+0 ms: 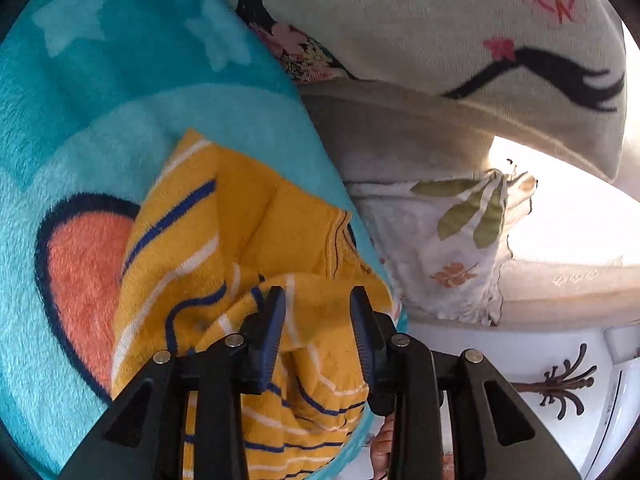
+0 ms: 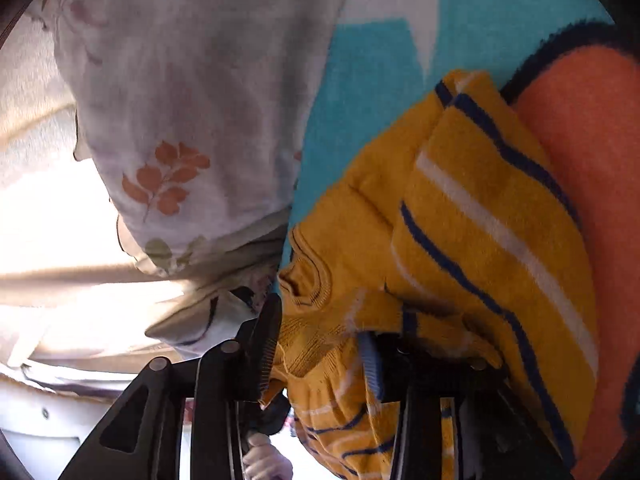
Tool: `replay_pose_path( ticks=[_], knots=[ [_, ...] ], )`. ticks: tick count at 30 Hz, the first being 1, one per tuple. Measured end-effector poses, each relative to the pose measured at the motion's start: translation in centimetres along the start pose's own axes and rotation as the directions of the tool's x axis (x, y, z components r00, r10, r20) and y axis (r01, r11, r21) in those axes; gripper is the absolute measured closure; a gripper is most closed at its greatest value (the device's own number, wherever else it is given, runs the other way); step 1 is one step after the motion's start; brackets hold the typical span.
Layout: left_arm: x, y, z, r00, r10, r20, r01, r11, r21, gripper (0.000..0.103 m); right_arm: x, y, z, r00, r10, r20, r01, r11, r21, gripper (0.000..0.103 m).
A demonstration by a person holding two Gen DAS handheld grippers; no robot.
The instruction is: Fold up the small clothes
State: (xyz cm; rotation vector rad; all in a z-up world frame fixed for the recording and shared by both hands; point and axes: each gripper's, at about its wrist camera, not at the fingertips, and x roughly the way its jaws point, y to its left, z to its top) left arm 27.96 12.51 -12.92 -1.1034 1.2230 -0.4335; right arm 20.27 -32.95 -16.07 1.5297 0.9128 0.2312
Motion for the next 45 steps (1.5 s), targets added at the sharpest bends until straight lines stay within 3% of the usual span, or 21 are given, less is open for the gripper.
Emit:
replay_pose_path(
  ticks=[3,6,9,13,14,17,19,20,21,23,24,26,30,32,34,36,38,39,40,43,45],
  knots=[
    [-1.0,-0.5,0.5,0.998,0.055,0.039,-0.056,0.998,0.011,0.067,-0.4,-0.1,0.9,0.999,0.029,0.025,-0.03,0.999,0.045,0.046],
    [-1.8,-2.0,-0.1,0.987,0.148,0.06,-0.154,0.983,0.104,0.066,-0.9,0.9,0.8,0.999,0.013,0.036,-0.013,1.0,0.008,0.043],
    [-2.0,-3.7,-1.0,0.951,0.293,0.102,-0.31,0.917,0.25,0.064,-1.8,2.5,0.2,0.998,-0.002,0.06,0.005,0.998,-0.056,0.041],
    [-0.7,-4.7,-2.8,0.86,0.47,0.199,-0.509,0.76,0.404,0.063,-2.9,4.6,-0.8,0.994,-0.046,0.094,0.059,0.988,-0.143,0.037],
    [-0.3,-4.8,-3.1,0.827,0.514,0.227,-0.559,0.71,0.428,0.063,-2.8,5.3,-1.3,0.994,-0.069,0.09,0.085,0.979,-0.186,0.037],
    [1.1,-4.6,-3.7,0.687,0.645,0.336,-0.718,0.53,0.451,0.064,-0.1,7.2,-3.6,0.981,-0.194,0.003,0.183,0.92,-0.347,0.038],
    [1.4,-3.7,-3.1,0.617,0.691,0.376,-0.778,0.462,0.426,0.074,1.7,6.8,-4.4,0.954,-0.297,-0.03,0.259,0.876,-0.407,0.038],
    [1.5,-2.9,-2.6,0.605,0.706,0.368,-0.787,0.46,0.41,0.078,2.4,6.4,-4.5,0.938,-0.345,-0.022,0.303,0.851,-0.429,0.038],
    [1.3,-2.2,-1.8,0.614,0.71,0.345,-0.783,0.489,0.385,0.078,2.9,6.1,-4.3,0.919,-0.395,0.01,0.356,0.818,-0.452,0.038],
    [-0.3,-1.1,-0.9,0.687,0.666,0.291,-0.725,0.597,0.345,0.078,3.2,5.7,-3.8,0.888,-0.453,0.081,0.434,0.765,-0.476,0.049],
    [-1.2,-1.0,-0.7,0.707,0.648,0.283,-0.706,0.628,0.327,0.078,2.8,5.5,-3.5,0.887,-0.453,0.091,0.44,0.766,-0.468,0.055],
    [-3.3,-1.1,-1.0,0.737,0.607,0.296,-0.676,0.664,0.321,0.078,1.6,6.0,-3.9,0.888,-0.443,0.125,0.449,0.771,-0.453,0.054],
    [-6.5,-0.7,-3.2,0.824,0.507,0.252,-0.566,0.744,0.354,0.074,-1.2,6.7,-6.0,0.867,-0.463,0.185,0.487,0.705,-0.516,0.05],
    [-7.4,-0.4,-5.1,0.859,0.461,0.225,-0.513,0.771,0.378,0.062,-1.8,6.7,-7.4,0.867,-0.462,0.186,0.484,0.693,-0.534,0.05],
    [-7.7,0.1,-7.0,0.876,0.439,0.199,-0.481,0.781,0.399,0.051,-2.7,6.3,-8.5,0.871,-0.458,0.176,0.474,0.694,-0.542,0.05],
    [-6.7,0.1,-8.8,0.876,0.447,0.18,-0.48,0.769,0.422,0.047,-3.7,5.4,-9.6,0.873,-0.457,0.171,0.471,0.695,-0.543,0.05],
    [-6.0,0.8,-10.2,0.853,0.496,0.164,-0.512,0.733,0.447,0.052,-4.5,4.5,-10.3,0.869,-0.465,0.169,0.476,0.693,-0.542,0.05],
    [-5.6,1.1,-10.6,0.83,0.536,0.154,-0.542,0.707,0.454,0.064,-4.9,4.1,-10.6,0.865,-0.471,0.173,0.483,0.688,-0.542,0.05],
    [-4.9,1.2,-10.8,0.805,0.577,0.141,-0.569,0.681,0.461,0.097,-5.1,3.9,-10.9,0.862,-0.474,0.177,0.488,0.685,-0.541,0.05],
    [-5.6,0.8,-9.7,0.761,0.618,0.197,-0.633,0.64,0.436,0.096,-6.7,3.2,-11.6,0.865,-0.472,0.172,0.484,0.693,-0.534,0.05],
    [-6.7,0.4,-8.9,0.755,0.619,0.219,-0.647,0.645,0.406,0.096,-7.5,3.2,-12.3,0.866,-0.469,0.172,0.479,0.683,-0.551,0.05]
  ],
)
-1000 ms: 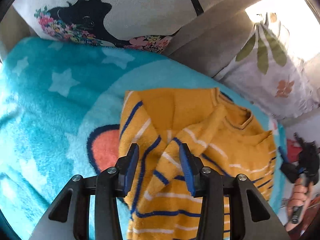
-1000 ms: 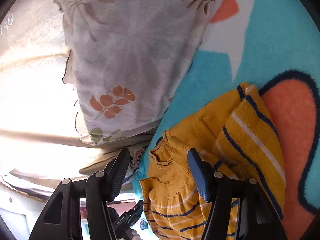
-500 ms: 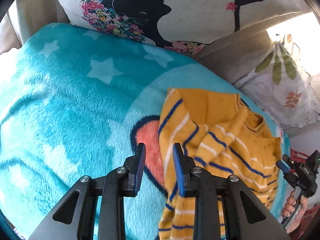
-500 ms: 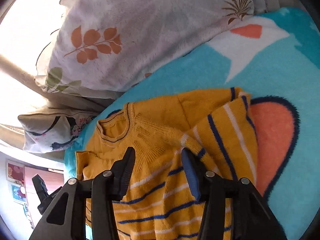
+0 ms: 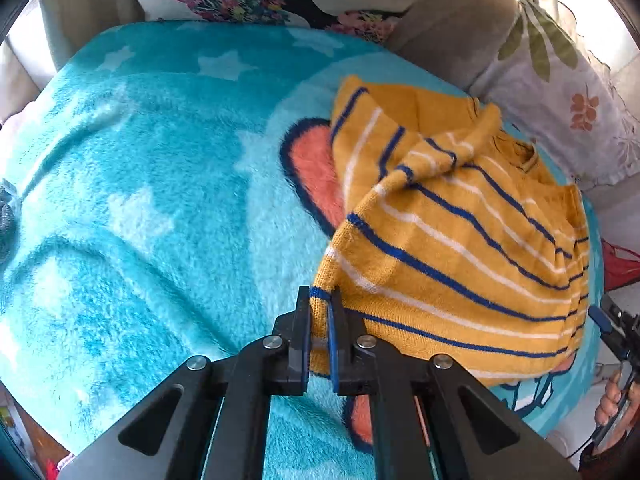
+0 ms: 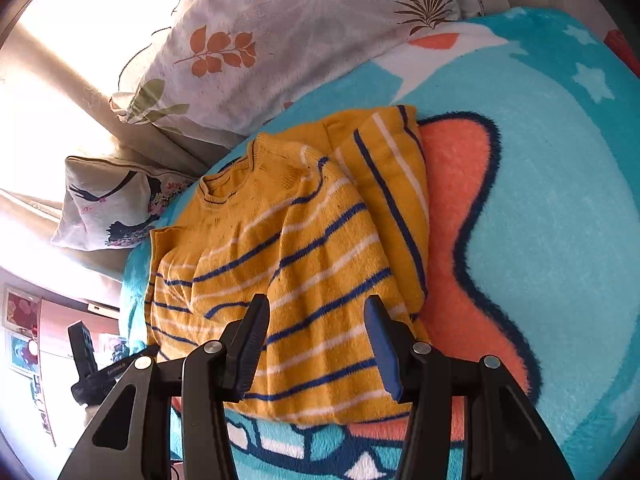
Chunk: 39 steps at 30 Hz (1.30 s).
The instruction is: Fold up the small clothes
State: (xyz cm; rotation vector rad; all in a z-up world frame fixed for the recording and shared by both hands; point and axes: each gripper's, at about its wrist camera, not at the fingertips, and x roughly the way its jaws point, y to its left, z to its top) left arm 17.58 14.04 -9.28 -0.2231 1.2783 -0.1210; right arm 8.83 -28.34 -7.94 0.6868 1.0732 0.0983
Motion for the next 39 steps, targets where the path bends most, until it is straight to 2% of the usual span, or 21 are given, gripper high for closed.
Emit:
replay_pose_path(
  ticks=[3,8,10,16,21,24,26,32,36,39],
  knots=[
    [-1.2,-0.2,-0.2,0.999,0.002,0.033,-0.001,1.0,-0.019,0.095,-1.1,1.0,-0.8,1.0,0.007,0.007,-0.007,0.999,-0.049,0.049],
    [-2.6,-0.9,-2.9,0.998,0.011,0.058,-0.011,1.0,-0.001,0.093,-1.0,4.3,-1.7,0.998,0.052,-0.019,-0.054,0.986,-0.156,0.05],
    [-2.2,-1.2,-3.5,0.998,0.015,0.057,-0.015,1.0,-0.005,0.093,-0.3,6.4,-2.0,0.998,0.049,-0.037,-0.056,0.976,-0.211,0.05],
    [-2.1,0.0,-3.5,0.996,-0.061,0.059,0.062,0.998,-0.017,0.093,2.9,15.1,-1.9,0.994,0.072,-0.078,-0.096,0.92,-0.381,0.054],
    [-1.0,0.3,-2.8,0.995,-0.103,0.019,0.102,0.995,0.019,0.093,10.4,22.4,-1.6,0.994,0.01,-0.106,-0.061,0.869,-0.49,0.059],
    [-0.3,0.9,-2.3,0.99,-0.14,-0.007,0.14,0.99,0.029,0.093,15.7,25.7,-1.9,0.989,-0.099,-0.113,0.015,0.812,-0.584,0.062],
    [0.2,1.3,-2.1,0.985,-0.171,-0.028,0.172,0.985,0.027,0.093,18.7,27.0,-2.0,0.978,-0.173,-0.114,0.067,0.785,-0.616,0.068],
    [1.3,2.2,-1.5,0.97,-0.231,-0.078,0.235,0.971,0.046,0.093,23.4,31.2,-0.4,0.971,-0.209,-0.114,0.093,0.774,-0.626,0.069],
    [1.6,2.6,-1.1,0.963,-0.255,-0.091,0.261,0.964,0.054,0.093,27.6,32.2,0.4,0.949,-0.269,-0.164,0.111,0.775,-0.622,0.069],
    [0.7,3.7,-0.7,0.951,-0.298,-0.078,0.301,0.952,0.044,0.093,27.9,32.0,1.6,0.95,-0.249,-0.19,0.097,0.81,-0.579,0.068]
  ],
)
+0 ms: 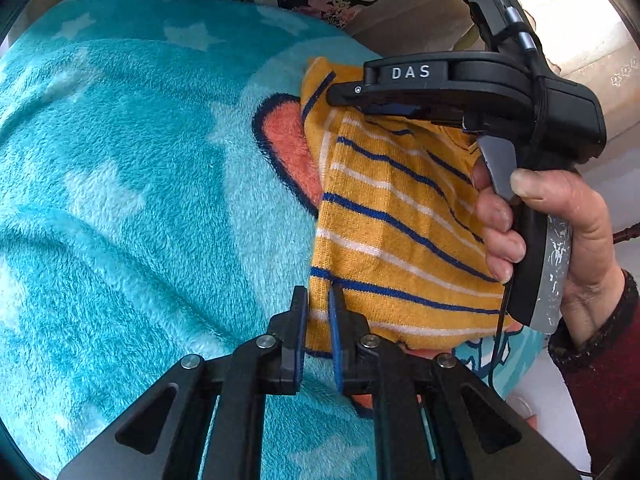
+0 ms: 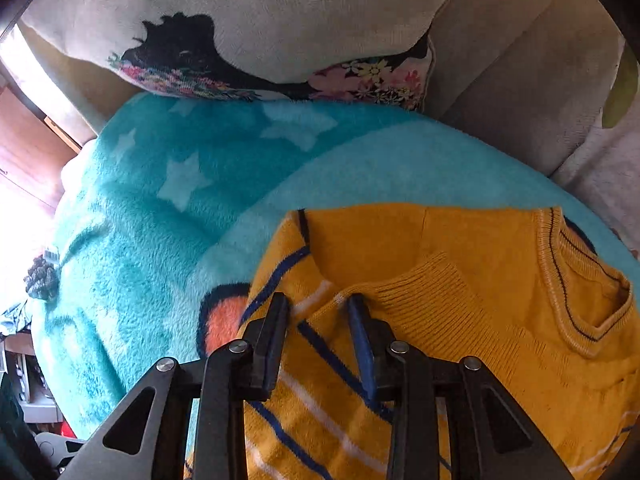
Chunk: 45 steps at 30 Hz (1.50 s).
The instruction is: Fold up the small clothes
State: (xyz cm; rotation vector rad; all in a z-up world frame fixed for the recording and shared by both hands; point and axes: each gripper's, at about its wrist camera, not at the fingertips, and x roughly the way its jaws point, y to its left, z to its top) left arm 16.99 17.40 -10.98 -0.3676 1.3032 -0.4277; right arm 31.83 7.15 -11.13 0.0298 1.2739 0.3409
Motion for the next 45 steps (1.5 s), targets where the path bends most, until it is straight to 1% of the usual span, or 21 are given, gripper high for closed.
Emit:
replay_pose_path(
  ticks=[3,6,8,11,14,15,16,18,21,23,24,25,26,28,31,33,34,35,39,42,45],
  knots=[
    [-1.3,1.1,0.2,0.999,-0.037,0.031,0.038,0.999,-0.034,0.093,-2.2,-1.3,0.0,0.999,0.043,0.028,-0.045,0.996,0.077,0.068],
    [-1.4,2.0,0.8,0.996,-0.079,0.047,0.082,0.995,-0.059,0.091,-3.8,-1.4,-0.2,0.997,0.067,0.029,-0.07,0.991,0.118,0.055],
    [-0.7,2.0,1.0,0.994,-0.101,0.032,0.102,0.993,-0.055,0.075,-3.4,-0.4,-0.7,0.998,0.065,-0.021,-0.062,0.992,0.107,0.047],
    [0.8,0.9,0.6,0.987,-0.159,0.006,0.159,0.987,-0.028,0.06,-1.7,1.9,-1.4,0.996,-0.001,-0.094,0.005,0.999,0.045,0.047],
    [2.6,-0.2,-0.4,0.972,-0.226,-0.058,0.224,0.974,-0.037,0.062,-0.3,4.5,-2.1,0.989,-0.107,-0.103,0.102,0.993,-0.053,0.038],
    [3.2,-0.5,-0.7,0.968,-0.239,-0.074,0.236,0.971,-0.049,0.069,0.1,5.4,-2.3,0.985,-0.139,-0.107,0.13,0.988,-0.085,0.034],
    [3.5,-0.7,-1.1,0.964,-0.252,-0.087,0.248,0.967,-0.056,0.081,0.6,6.0,-2.4,0.979,-0.168,-0.114,0.155,0.981,-0.112,0.032],
    [3.3,-0.8,-1.3,0.967,-0.243,-0.072,0.239,0.969,-0.056,0.082,1.5,7.2,-2.6,0.962,-0.236,-0.137,0.211,0.961,-0.18,0.03],
    [2.4,0.3,-1.3,0.955,-0.291,-0.05,0.284,0.952,-0.113,0.082,2.4,8.6,-3.0,0.937,-0.32,-0.141,0.273,0.921,-0.277,0.031],
    [1.9,0.3,-1.5,0.959,-0.283,-0.036,0.277,0.953,-0.12,0.082,2.5,9.4,-3.4,0.923,-0.36,-0.137,0.299,0.894,-0.334,0.034],
    [1.7,0.3,-1.6,0.962,-0.273,-0.026,0.268,0.956,-0.12,0.082,2.6,9.7,-3.5,0.917,-0.376,-0.132,0.312,0.884,-0.347,0.043],
    [1.3,0.2,-1.8,0.964,-0.265,-0.017,0.261,0.958,-0.121,0.082,2.4,9.8,-3.6,0.906,-0.407,-0.118,0.342,0.867,-0.362,0.063],
    [0.9,0.1,-2.2,0.967,-0.254,-0.004,0.251,0.961,-0.119,0.082,2.2,10.0,-3.8,0.902,-0.42,-0.1,0.356,0.855,-0.377,0.071],
    [-0.5,-0.3,-2.7,0.972,-0.233,0.023,0.234,0.966,-0.111,0.082,1.0,9.9,-4.4,0.926,-0.372,-0.07,0.321,0.869,-0.376,0.087],
    [-3.7,-0.6,-3.6,0.978,-0.197,0.07,0.204,0.972,-0.114,0.082,-2.5,7.9,-5.0,0.969,-0.246,-0.006,0.232,0.919,-0.319,0.09],
    [-6.5,-0.9,-4.4,0.973,-0.187,0.135,0.204,0.97,-0.129,0.082,-5.6,5.7,-5.2,0.986,-0.163,0.039,0.167,0.948,-0.27,0.09],
    [-8.0,-2.1,-5.8,0.969,-0.178,0.171,0.203,0.969,-0.142,0.082,-7.2,4.6,-5.5,0.991,-0.117,0.065,0.129,0.959,-0.251,0.09],
    [-9.2,-2.2,-6.4,0.967,-0.163,0.196,0.193,0.97,-0.15,0.082,-8.9,3.2,-5.8,0.993,-0.074,0.09,0.093,0.968,-0.234,0.09],
    [-11.6,-3.3,-8.4,0.969,-0.051,0.242,0.094,0.98,-0.173,0.081,-15.1,-4.2,-7.6,0.984,0.005,0.176,0.021,0.989,-0.146,0.09],
    [-10.7,-3.9,-9.9,0.976,-0.004,0.218,0.05,0.978,-0.205,0.081,-18.3,-11.4,-9.9,0.974,0.037,0.224,-0.026,0.998,-0.052,0.09],
    [-7.5,-5.8,-10.3,0.984,-0.009,0.179,0.049,0.975,-0.219,0.081,-19.7,-18.5,-12.5,0.97,0.017,0.242,-0.03,0.998,0.05,0.09]
  ],
)
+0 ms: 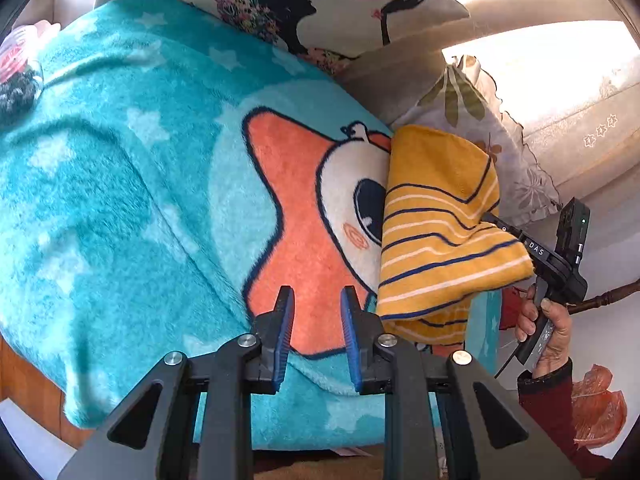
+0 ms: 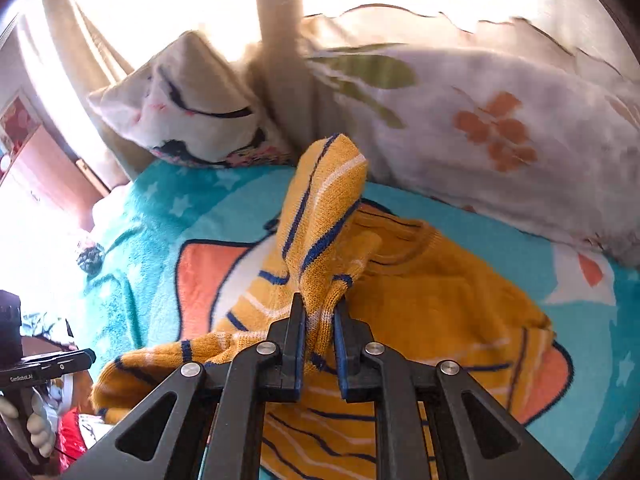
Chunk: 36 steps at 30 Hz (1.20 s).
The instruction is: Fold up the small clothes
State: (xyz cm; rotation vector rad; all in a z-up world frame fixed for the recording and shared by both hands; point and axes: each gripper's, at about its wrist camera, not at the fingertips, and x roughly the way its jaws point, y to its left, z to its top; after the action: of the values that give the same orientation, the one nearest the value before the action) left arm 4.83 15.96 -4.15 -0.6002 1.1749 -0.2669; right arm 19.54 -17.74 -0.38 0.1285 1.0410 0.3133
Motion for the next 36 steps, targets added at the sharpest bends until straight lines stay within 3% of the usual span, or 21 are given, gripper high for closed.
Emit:
replay_pose_path(
  ticks=[5,8,11,15,17,18,19,22,23,24,26,28,33,36],
  knots=[
    [3.6,-4.2,-1.7,0.997,-0.011,-0.077,0.013,1.0,0.023,0.081,-0.3,-8.9,-3.9,0.998,-0.055,-0.033,0.058,0.991,0.118,0.09],
    [5.1,-6.7,-2.7,0.994,-0.009,-0.111,0.015,0.999,0.05,0.081,0.8,-11.4,-6.7,0.997,-0.046,-0.068,0.056,0.986,0.156,0.09],
    [6.0,-9.0,-3.3,0.992,0.011,-0.128,0.002,0.995,0.097,0.081,0.3,-12.8,-8.1,0.998,-0.039,-0.043,0.046,0.98,0.191,0.09],
    [6.7,-10.6,-3.8,0.991,0.037,-0.128,-0.02,0.991,0.134,0.081,-2.5,-14.5,-8.7,0.994,-0.112,-0.011,0.111,0.959,0.262,0.088],
    [6.9,-11.1,-4.0,0.991,0.048,-0.123,-0.03,0.989,0.142,0.081,-4.5,-14.6,-9.3,0.996,-0.073,0.043,0.058,0.955,0.289,0.073],
    [7.0,-11.2,-4.1,0.991,0.051,-0.122,-0.033,0.989,0.142,0.081,-5.3,-14.3,-9.6,0.996,-0.051,0.077,0.027,0.956,0.291,0.057],
    [7.1,-11.3,-4.0,0.991,0.053,-0.12,-0.036,0.989,0.141,0.081,-5.9,-13.6,-10.0,0.994,-0.019,0.105,-0.012,0.957,0.29,0.047],
    [7.6,-12.0,-3.9,0.991,0.062,-0.117,-0.044,0.988,0.146,0.081,-4.9,-11.2,-11.1,0.99,0.105,0.096,-0.129,0.95,0.285,0.046],
    [7.7,-12.3,-3.9,0.991,0.063,-0.116,-0.045,0.987,0.152,0.081,-4.0,-10.3,-11.4,0.99,0.118,0.074,-0.134,0.953,0.272,0.046],
    [7.7,-12.7,-3.9,0.991,0.066,-0.114,-0.047,0.986,0.162,0.081,-3.0,-9.5,-11.8,0.992,0.115,0.042,-0.122,0.96,0.25,0.046],
    [7.7,-13.5,-3.8,0.991,0.076,-0.106,-0.056,0.981,0.184,0.081,-1.4,-9.0,-12.5,0.99,0.139,-0.014,-0.131,0.956,0.263,0.094],
    [7.7,-14.1,-3.6,0.992,0.078,-0.098,-0.056,0.977,0.206,0.081,-1.6,-10.1,-13.7,0.988,0.152,-0.007,-0.142,0.938,0.316,0.094],
    [9.3,-15.2,-2.2,0.99,0.09,-0.106,-0.063,0.969,0.237,0.079,-1.1,-13.1,-17.1,0.991,0.11,-0.074,-0.072,0.915,0.397,0.096],
    [11.4,-16.8,-0.9,0.991,0.08,-0.104,-0.048,0.959,0.278,0.079,-0.1,-13.6,-18.0,0.985,0.156,-0.07,-0.111,0.892,0.437,0.096]
  ],
)
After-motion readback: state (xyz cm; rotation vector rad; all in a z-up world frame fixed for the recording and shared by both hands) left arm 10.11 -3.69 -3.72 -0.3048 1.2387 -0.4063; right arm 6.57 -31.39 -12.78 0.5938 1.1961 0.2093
